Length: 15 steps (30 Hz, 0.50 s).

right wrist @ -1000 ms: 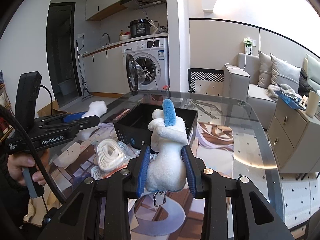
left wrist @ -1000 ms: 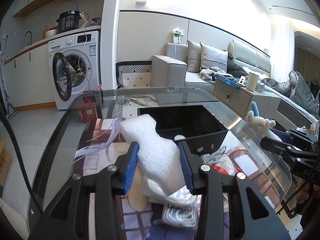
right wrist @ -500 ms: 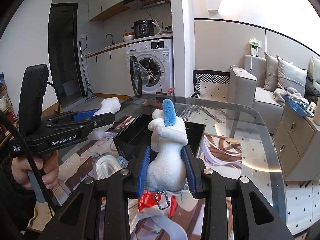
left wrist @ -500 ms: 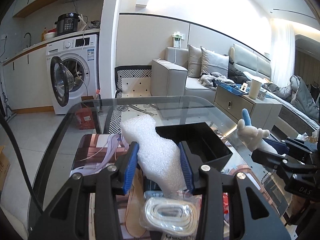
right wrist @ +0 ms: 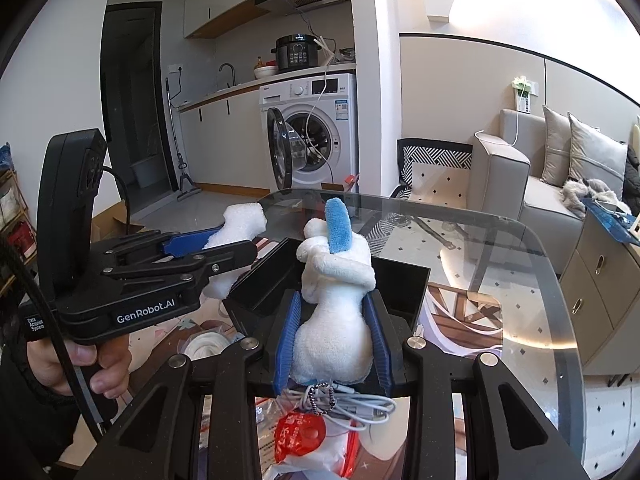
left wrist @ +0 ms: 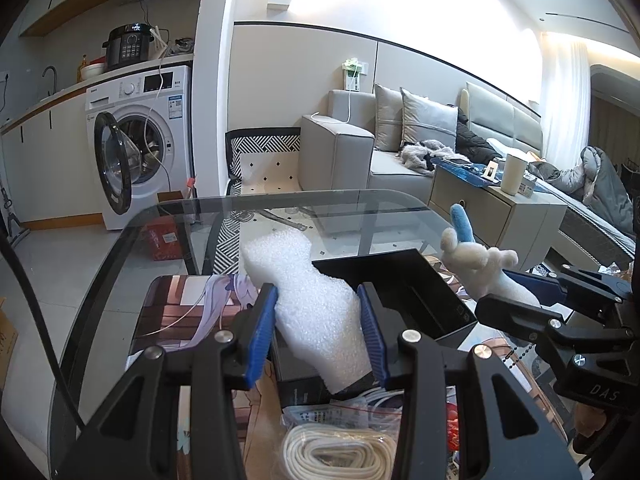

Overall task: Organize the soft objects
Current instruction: 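Lift and carry the plush bunny and foam piece over the black box with both grippers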

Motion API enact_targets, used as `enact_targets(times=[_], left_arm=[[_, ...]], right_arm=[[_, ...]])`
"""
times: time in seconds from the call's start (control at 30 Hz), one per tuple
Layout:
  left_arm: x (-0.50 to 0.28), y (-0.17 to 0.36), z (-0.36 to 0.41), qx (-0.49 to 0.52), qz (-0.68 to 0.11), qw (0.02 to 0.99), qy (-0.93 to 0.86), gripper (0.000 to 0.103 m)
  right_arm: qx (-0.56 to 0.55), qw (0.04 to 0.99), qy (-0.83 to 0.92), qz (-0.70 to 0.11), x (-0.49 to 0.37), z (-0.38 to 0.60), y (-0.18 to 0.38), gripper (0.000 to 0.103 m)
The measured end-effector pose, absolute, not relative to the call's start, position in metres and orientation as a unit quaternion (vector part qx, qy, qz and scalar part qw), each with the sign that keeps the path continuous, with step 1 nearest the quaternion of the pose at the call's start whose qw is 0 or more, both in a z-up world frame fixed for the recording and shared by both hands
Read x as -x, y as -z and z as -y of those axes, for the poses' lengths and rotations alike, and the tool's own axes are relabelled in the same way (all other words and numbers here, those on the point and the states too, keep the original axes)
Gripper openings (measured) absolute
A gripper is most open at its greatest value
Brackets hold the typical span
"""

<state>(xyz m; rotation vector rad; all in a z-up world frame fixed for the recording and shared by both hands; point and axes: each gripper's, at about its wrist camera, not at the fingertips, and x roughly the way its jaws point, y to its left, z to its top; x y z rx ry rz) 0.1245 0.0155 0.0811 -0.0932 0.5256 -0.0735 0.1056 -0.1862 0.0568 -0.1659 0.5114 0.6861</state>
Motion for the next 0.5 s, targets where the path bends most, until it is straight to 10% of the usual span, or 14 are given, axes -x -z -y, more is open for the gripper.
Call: enact_targets(times=[0.5], left_arm=[[-0.158, -0.062, -0.012, 0.035, -0.283, 0.958, 0.045, 0.040]], right_arm=[[0.091, 0.900, -0.323, -0.278, -0.145, 0.174, -0.033, 0.034]])
